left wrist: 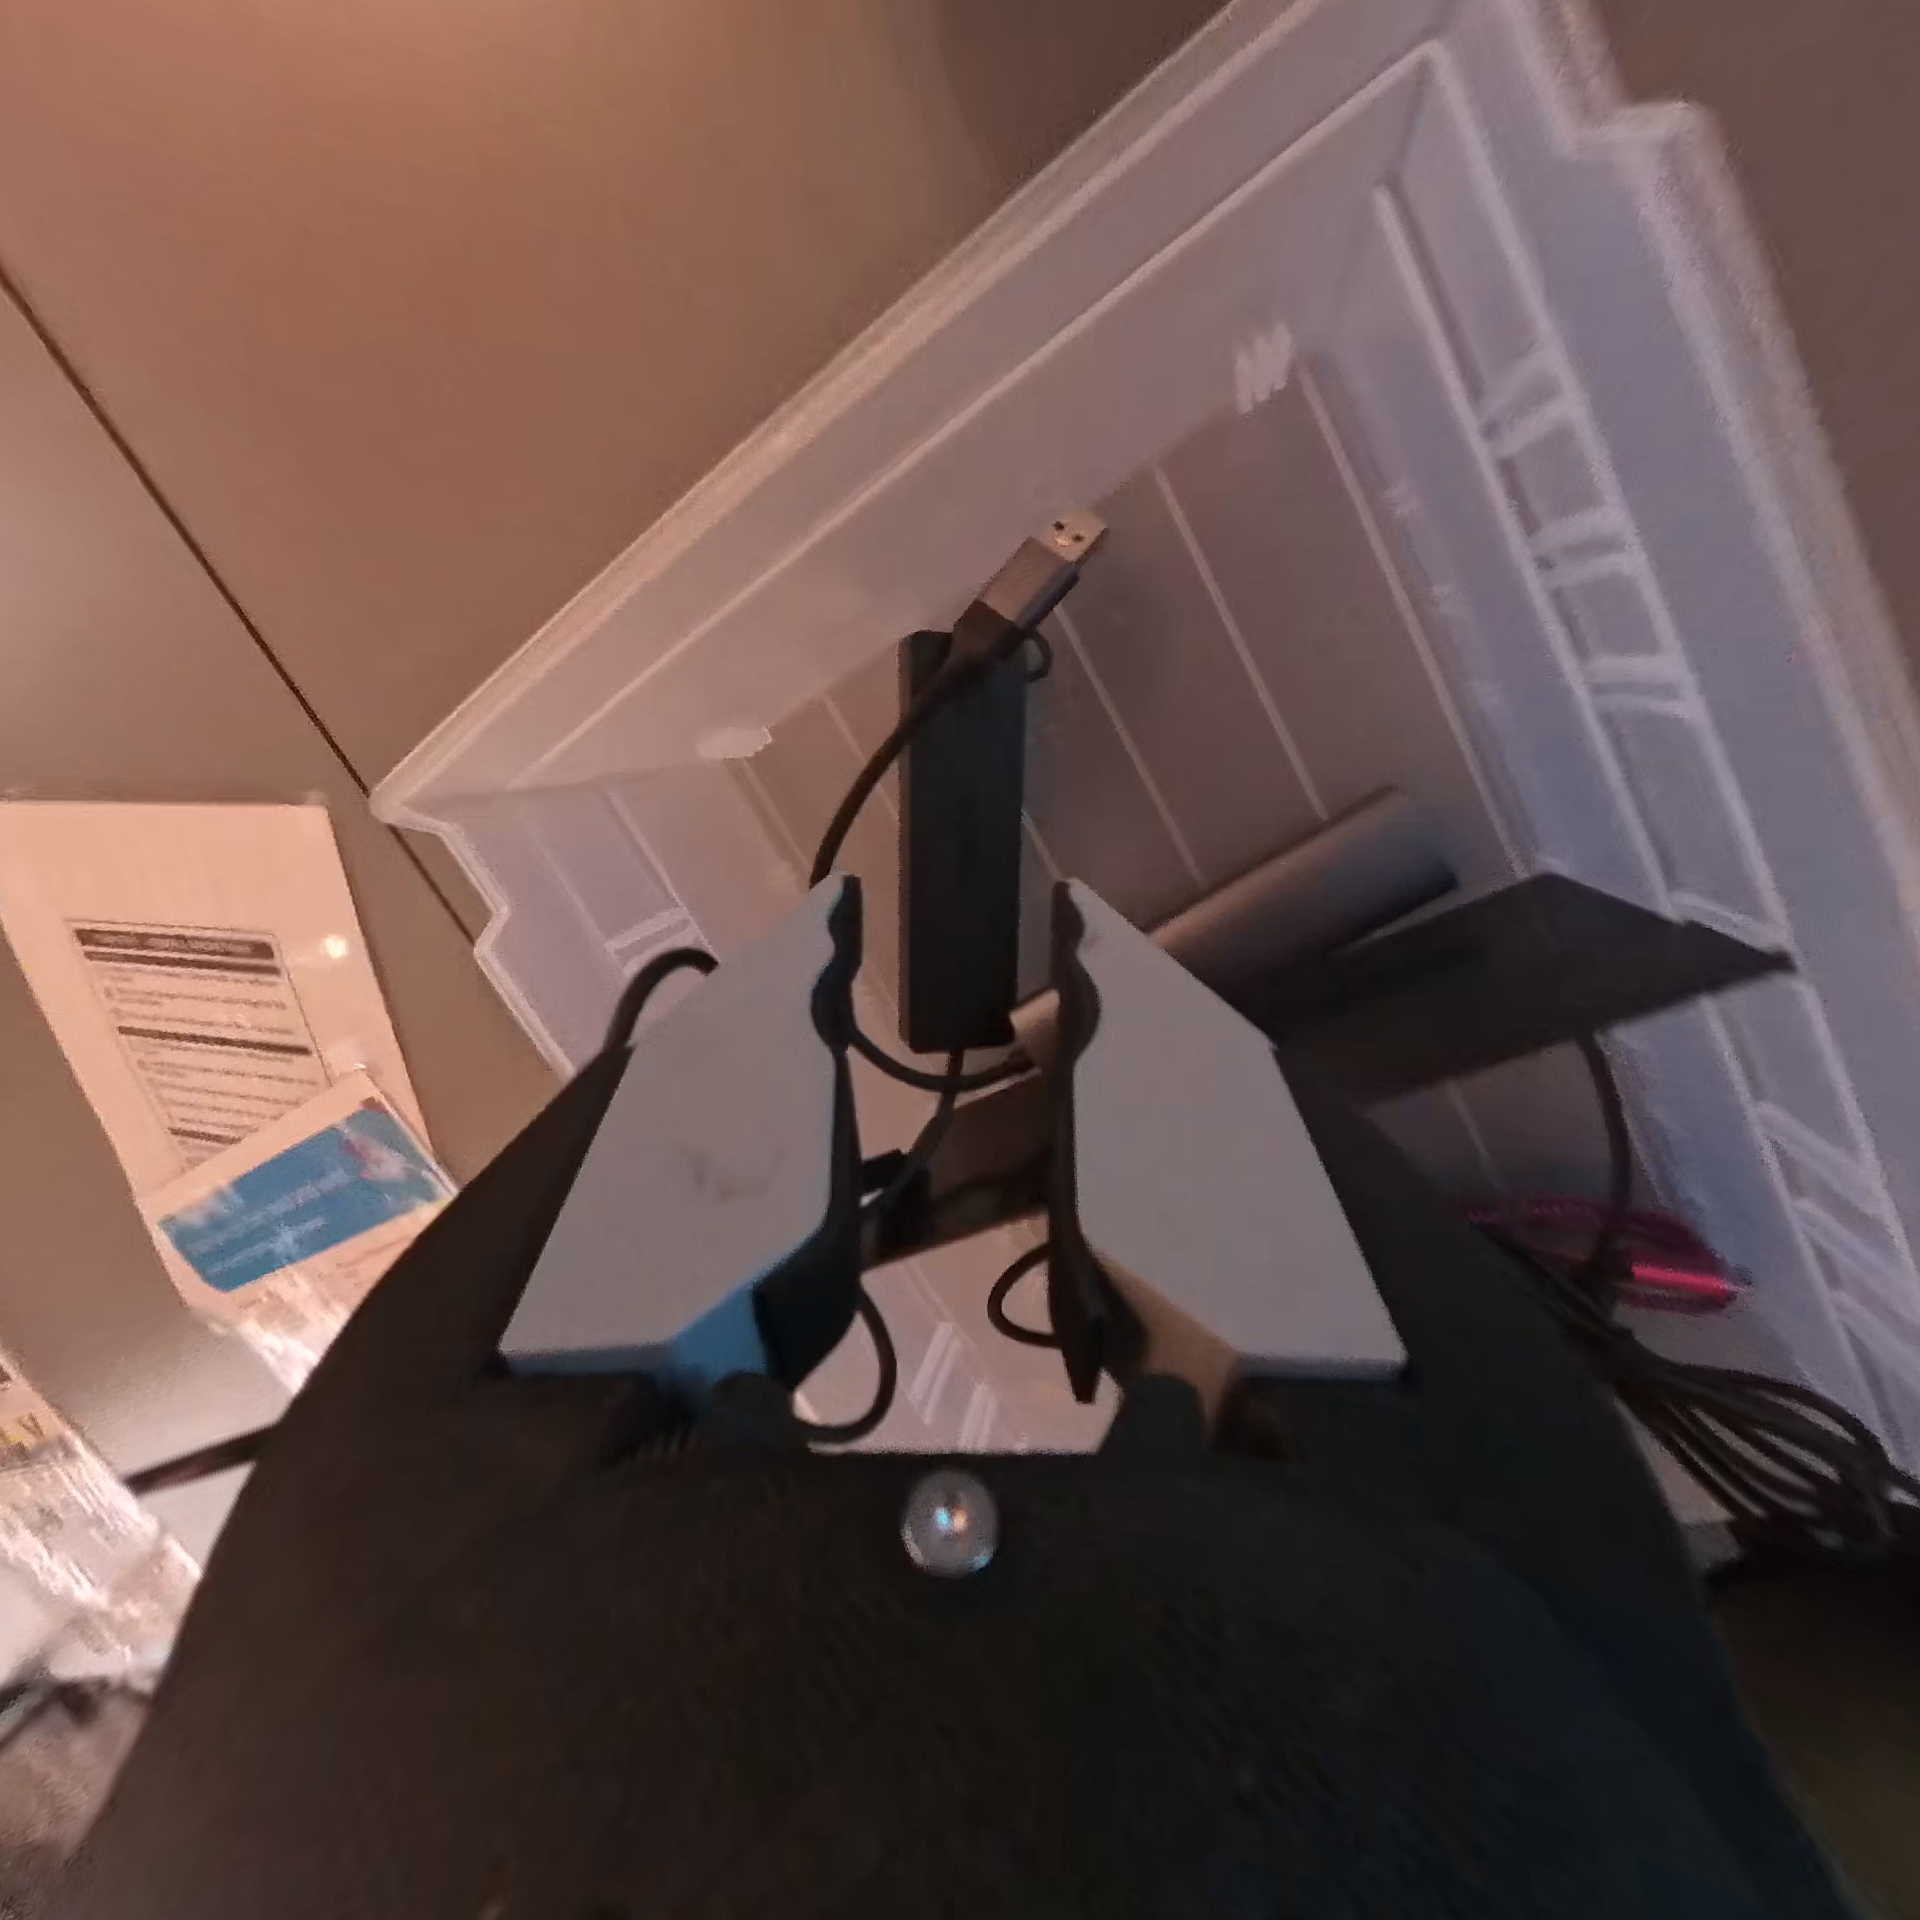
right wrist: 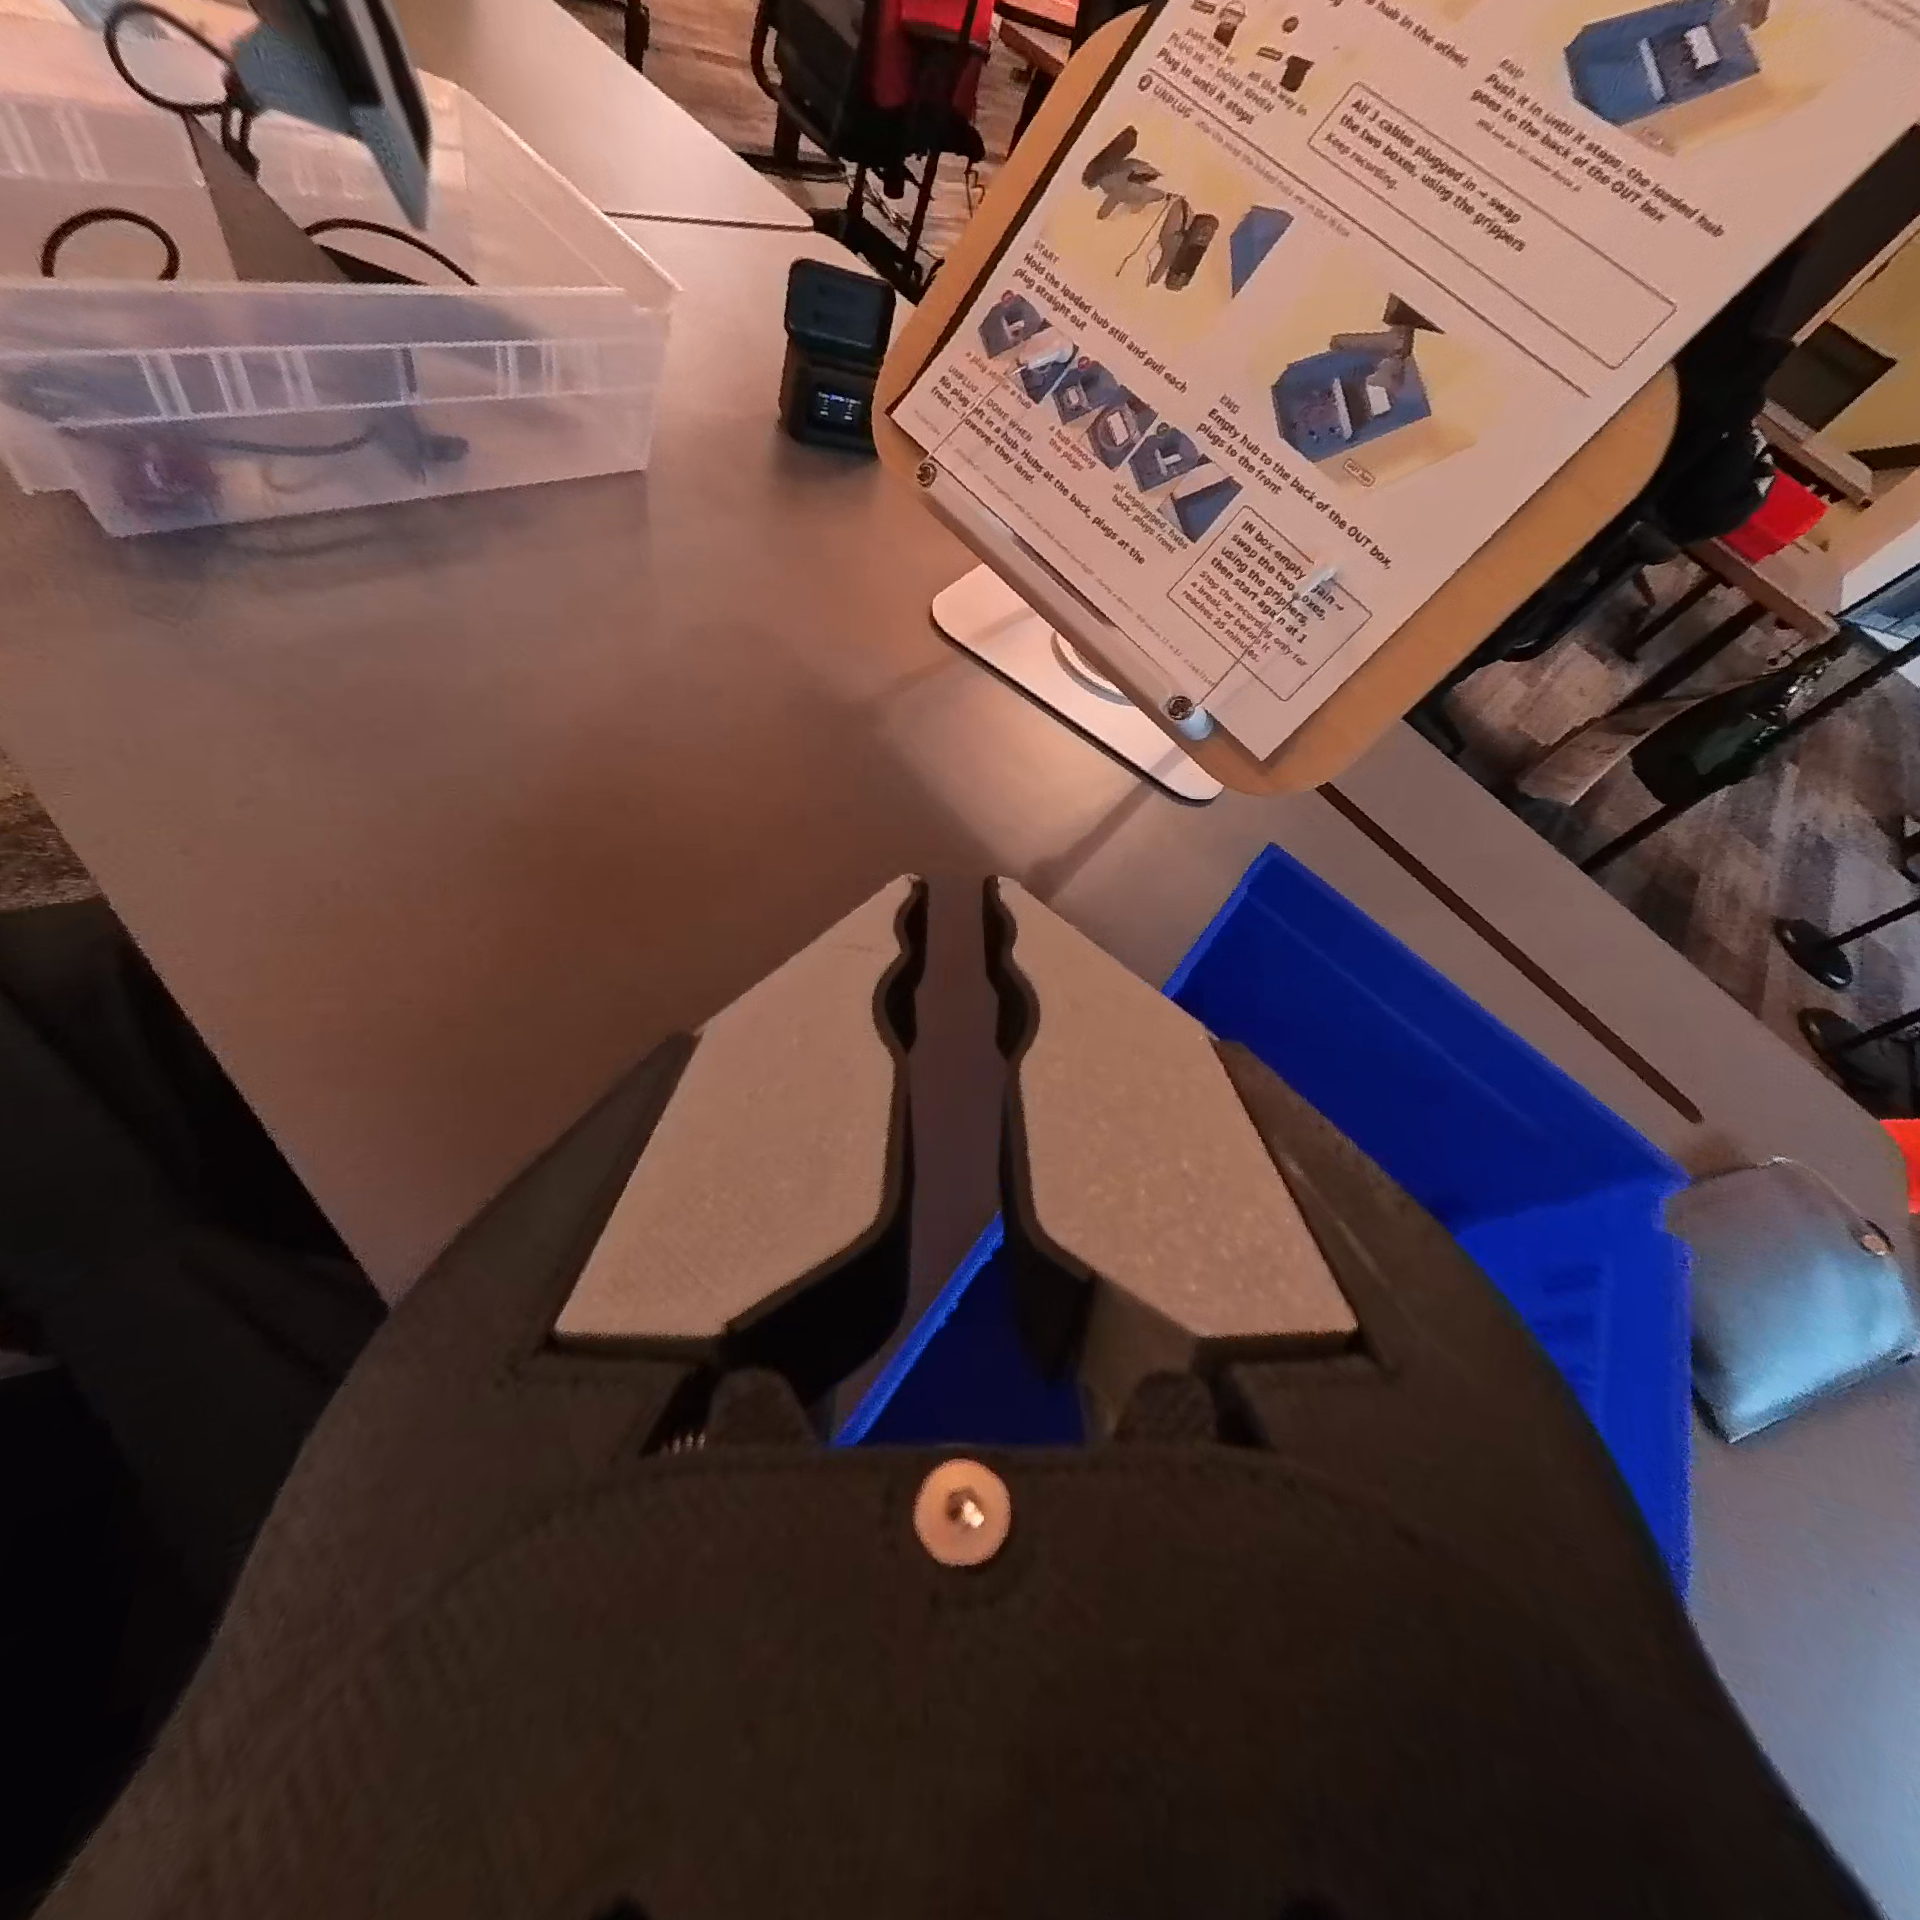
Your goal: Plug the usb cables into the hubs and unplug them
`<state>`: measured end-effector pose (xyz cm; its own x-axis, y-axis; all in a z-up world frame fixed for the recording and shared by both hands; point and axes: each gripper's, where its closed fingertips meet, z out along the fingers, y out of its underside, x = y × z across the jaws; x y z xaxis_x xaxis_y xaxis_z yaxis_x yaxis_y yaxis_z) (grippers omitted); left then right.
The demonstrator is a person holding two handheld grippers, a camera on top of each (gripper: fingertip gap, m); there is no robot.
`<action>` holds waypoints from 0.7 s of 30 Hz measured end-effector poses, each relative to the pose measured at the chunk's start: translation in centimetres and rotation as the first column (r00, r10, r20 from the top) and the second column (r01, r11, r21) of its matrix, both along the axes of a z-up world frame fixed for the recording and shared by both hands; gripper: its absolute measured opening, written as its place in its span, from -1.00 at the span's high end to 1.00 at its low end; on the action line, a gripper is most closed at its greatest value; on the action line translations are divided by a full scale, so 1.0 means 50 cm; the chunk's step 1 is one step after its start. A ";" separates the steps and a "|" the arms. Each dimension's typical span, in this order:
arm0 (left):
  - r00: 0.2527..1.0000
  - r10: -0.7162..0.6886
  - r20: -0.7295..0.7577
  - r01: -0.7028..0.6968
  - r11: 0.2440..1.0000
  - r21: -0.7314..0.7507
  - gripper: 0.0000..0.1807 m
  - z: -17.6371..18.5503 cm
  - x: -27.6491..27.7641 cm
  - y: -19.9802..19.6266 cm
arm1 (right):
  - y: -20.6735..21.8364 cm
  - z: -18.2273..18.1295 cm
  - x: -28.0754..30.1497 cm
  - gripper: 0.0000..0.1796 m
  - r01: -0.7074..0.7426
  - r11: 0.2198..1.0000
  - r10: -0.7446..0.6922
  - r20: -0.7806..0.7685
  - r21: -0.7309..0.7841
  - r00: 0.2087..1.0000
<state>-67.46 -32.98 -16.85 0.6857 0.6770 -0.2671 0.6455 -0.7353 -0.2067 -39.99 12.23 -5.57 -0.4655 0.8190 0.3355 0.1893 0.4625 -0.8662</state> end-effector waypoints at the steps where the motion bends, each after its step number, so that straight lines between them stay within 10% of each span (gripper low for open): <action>1: 0.999 0.030 0.027 -0.030 0.999 -0.025 0.60 -0.012 -0.011 -0.009 | 0.002 -0.001 -0.003 0.94 0.001 1.000 -0.001 -0.008 0.005 1.000; 15: 0.938 0.062 0.341 0.005 0.982 -0.191 0.49 -0.105 -0.056 -0.069 | 0.073 -0.047 -0.054 0.98 0.068 0.996 -0.065 0.059 -0.051 0.996; 21: 0.898 0.006 0.439 0.050 0.992 -0.117 0.82 -0.123 -0.020 -0.051 | 0.080 -0.059 -0.061 0.97 0.081 0.996 -0.078 0.076 -0.040 0.994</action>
<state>-68.45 -35.53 -22.99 0.7667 0.6418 -0.0161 0.6329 -0.7515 0.1859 -43.02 16.24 -8.51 -0.4210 0.8673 0.2657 0.2885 0.4057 -0.8673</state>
